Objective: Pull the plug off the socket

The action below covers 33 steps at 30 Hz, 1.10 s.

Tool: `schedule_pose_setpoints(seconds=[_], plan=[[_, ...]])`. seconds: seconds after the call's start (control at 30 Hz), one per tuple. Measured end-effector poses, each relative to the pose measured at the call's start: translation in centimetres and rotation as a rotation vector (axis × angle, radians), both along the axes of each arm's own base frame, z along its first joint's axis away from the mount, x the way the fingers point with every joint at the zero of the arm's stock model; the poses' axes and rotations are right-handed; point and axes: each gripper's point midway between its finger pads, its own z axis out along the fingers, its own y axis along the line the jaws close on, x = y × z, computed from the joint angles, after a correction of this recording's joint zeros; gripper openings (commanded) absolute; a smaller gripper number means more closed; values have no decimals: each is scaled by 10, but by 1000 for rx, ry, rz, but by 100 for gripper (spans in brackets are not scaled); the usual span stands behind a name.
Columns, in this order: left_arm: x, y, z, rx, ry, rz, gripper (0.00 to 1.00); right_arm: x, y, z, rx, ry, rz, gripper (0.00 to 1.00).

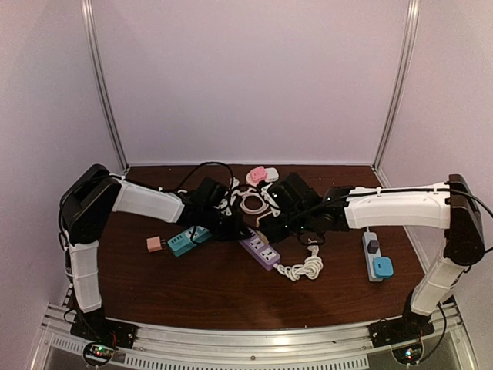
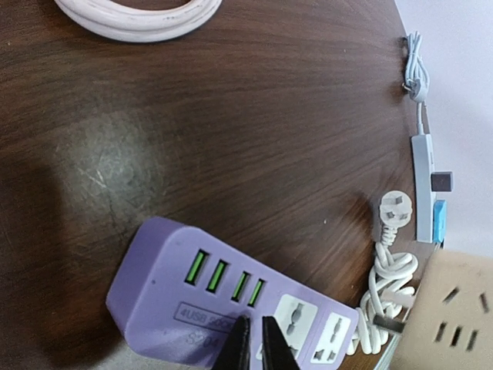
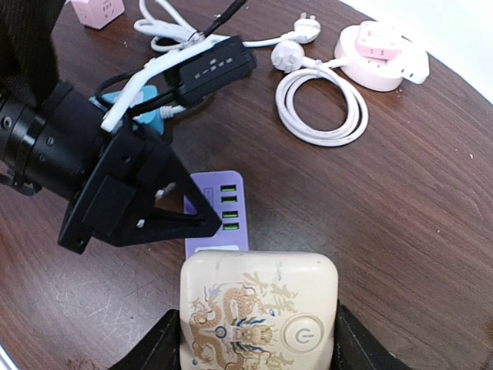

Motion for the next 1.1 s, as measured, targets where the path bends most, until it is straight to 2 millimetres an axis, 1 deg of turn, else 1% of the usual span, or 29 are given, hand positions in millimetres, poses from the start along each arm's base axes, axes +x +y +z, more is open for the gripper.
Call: schedule_pose_setpoints(seconds=[0.1, 0.23, 0.37, 0.47, 0.57, 0.6, 0.7, 0.83, 0.97, 1.07, 1.1], plan=[[0, -1, 1, 13, 3, -12, 11, 14, -14, 10, 48, 5, -51, 46], [4, -2, 6, 49, 2, -30, 15, 43, -43, 19, 138, 24, -147, 46], [7, 0, 10, 109, 7, -45, 16, 77, -77, 18, 231, 57, -249, 46], [11, 2, 18, 137, 1, -54, 17, 101, -101, 19, 307, 77, -320, 46], [14, 2, 28, 150, -21, -67, 18, 126, -121, 18, 399, 95, -376, 46], [14, 3, 31, 155, -25, -70, 18, 131, -124, 17, 424, 104, -388, 46], [10, 10, 40, 179, -37, -80, 18, 150, -138, 6, 506, 146, -427, 46], [7, 18, 60, 191, -74, -84, 19, 168, -146, -15, 586, 203, -462, 46], [3, 27, 79, 195, -113, -80, 19, 174, -145, -44, 615, 269, -481, 46], [0, 33, 84, 206, -124, -78, 19, 175, -142, -61, 625, 309, -490, 47], [-1, 34, 83, 210, -123, -79, 19, 175, -141, -63, 632, 314, -487, 49]])
